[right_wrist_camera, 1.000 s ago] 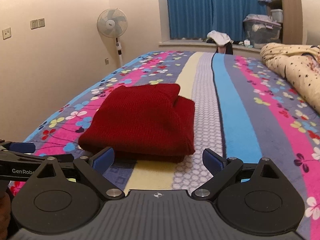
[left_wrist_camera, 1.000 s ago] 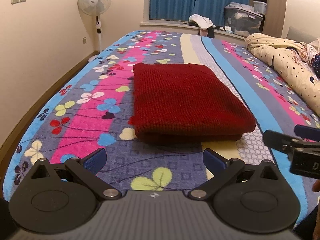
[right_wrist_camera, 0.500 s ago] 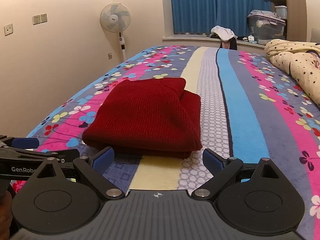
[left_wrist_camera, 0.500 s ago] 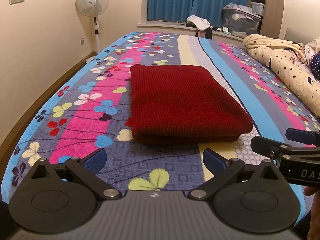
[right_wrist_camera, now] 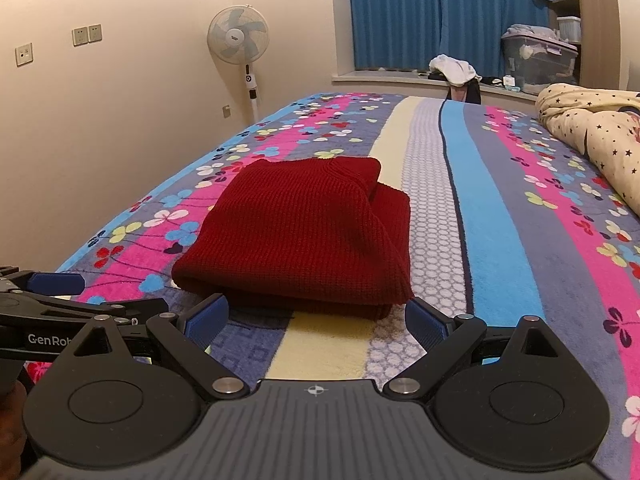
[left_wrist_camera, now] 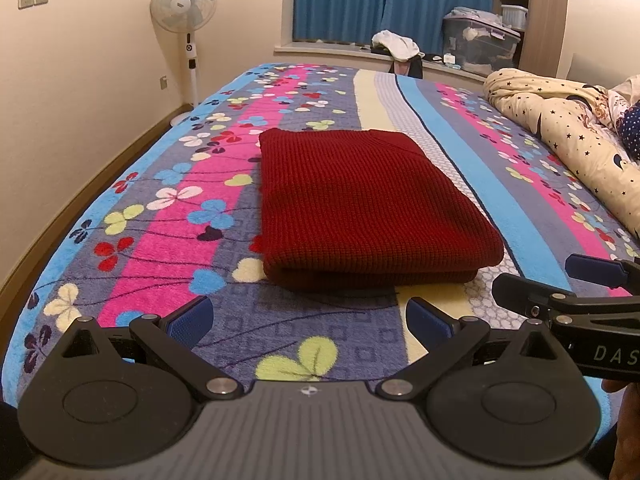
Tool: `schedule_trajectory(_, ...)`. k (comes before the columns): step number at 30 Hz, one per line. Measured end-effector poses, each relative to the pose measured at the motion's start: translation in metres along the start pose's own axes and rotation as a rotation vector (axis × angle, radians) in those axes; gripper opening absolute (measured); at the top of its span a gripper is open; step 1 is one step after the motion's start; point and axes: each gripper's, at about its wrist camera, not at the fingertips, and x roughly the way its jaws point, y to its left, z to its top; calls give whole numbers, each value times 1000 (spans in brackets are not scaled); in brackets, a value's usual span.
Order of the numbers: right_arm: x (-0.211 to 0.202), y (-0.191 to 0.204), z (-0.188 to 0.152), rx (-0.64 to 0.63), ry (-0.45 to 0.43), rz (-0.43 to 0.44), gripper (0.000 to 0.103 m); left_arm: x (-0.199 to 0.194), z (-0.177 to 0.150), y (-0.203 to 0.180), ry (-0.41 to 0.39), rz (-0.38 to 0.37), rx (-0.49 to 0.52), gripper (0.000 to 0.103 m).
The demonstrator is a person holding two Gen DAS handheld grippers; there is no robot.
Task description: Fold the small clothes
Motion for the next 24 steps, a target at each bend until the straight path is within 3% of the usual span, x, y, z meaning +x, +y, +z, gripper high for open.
schedule_trajectory(24,-2,1,1,-3,-3,1,95,0,0,0,0,0,0,102)
